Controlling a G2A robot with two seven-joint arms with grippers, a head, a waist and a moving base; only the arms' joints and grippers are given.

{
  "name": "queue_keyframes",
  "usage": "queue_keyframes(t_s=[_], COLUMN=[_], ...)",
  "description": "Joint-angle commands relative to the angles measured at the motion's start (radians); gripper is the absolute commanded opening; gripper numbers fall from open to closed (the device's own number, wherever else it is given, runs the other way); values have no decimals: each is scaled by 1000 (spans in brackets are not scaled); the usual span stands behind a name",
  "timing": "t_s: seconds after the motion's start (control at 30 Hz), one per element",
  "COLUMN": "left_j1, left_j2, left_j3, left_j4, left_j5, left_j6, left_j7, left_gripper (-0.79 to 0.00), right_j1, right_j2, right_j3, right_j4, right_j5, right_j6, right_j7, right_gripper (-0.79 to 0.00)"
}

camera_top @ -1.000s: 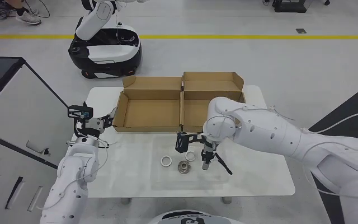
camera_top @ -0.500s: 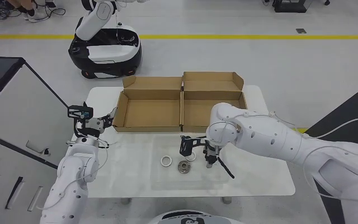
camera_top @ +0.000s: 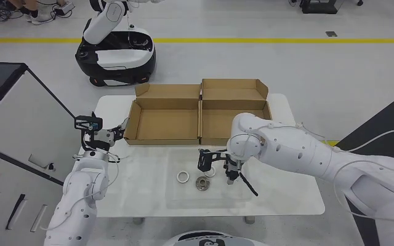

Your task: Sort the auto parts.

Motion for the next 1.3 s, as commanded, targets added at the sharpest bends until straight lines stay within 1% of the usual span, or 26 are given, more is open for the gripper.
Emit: queue_keyframes(t_s=[0.0, 0.07, 0.1, 0.13, 0.73, 0.8, 1.07, 1.23, 1.27], left_j1=[0, 0, 0, 0, 0, 0, 0, 0, 0], left_j2=[0, 0, 0, 0, 0, 0, 0, 0, 0], left_j3=[0, 0, 0, 0, 0, 0, 0, 0, 0], left_j4=[0, 0, 0, 0, 0, 0, 0, 0, 0], left_j5=[0, 0, 0, 0, 0, 0, 0, 0, 0], left_j6=[0, 0, 0, 0, 0, 0, 0, 0, 0], left_j7=[0, 0, 0, 0, 0, 0, 0, 0, 0], left_gripper=[0, 0, 0, 0, 0, 0, 0, 0, 0], right_j1=[0, 0, 0, 0, 0, -10, -38, -56, -59], right_j2=[0, 0, 0, 0, 0, 1, 3, -3, -5], right_j3=[0, 0, 0, 0, 0, 4, 1, 0, 0], right_j4=[0, 0, 0, 0, 0, -4, -9, -8, -3], right_j5=[0, 0, 0, 0, 0, -35, -126, -165, -171], right_j6=[0, 0, 0, 0, 0, 1, 29, 19, 19], right_j7=[0, 0, 0, 0, 0, -41, -44, -46, -46], right_gripper=[-413, -397, -326, 0, 0, 0, 0, 0, -108])
